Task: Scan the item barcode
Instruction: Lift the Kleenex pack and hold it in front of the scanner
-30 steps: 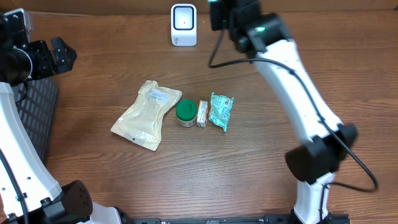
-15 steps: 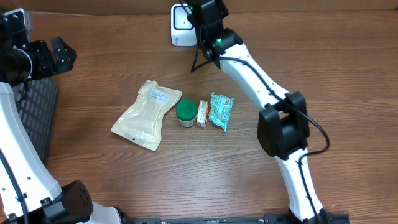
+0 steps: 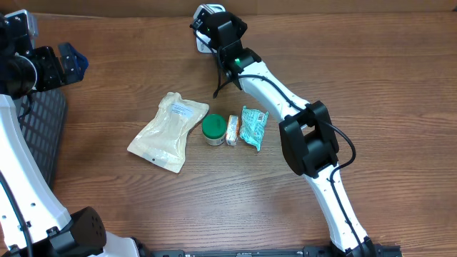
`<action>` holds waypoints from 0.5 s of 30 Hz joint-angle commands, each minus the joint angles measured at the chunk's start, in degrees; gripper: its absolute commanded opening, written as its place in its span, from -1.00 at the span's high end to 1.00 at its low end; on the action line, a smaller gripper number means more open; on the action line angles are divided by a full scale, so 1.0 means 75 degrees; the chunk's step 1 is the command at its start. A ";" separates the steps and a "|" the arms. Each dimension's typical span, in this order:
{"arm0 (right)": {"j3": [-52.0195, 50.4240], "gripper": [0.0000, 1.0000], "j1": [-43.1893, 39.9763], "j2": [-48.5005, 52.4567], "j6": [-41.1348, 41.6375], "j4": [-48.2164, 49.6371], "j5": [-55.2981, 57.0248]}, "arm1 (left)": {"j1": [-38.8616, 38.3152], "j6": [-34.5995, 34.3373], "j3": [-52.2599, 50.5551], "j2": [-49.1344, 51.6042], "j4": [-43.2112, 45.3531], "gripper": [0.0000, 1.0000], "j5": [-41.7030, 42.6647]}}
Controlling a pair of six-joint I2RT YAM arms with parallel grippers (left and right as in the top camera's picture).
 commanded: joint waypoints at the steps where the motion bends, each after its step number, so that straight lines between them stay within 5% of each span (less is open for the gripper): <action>1: 0.0076 0.92 0.0099 -0.0038 -0.0108 0.0114 -0.0093 | -0.0050 0.0090 0.0020 0.0026 0.0009 -0.99 -0.0041; 15: 0.0079 0.92 0.0219 -0.0163 0.0527 0.0093 -0.0137 | -0.0050 0.0090 0.0020 0.0026 0.0006 -0.99 -0.0044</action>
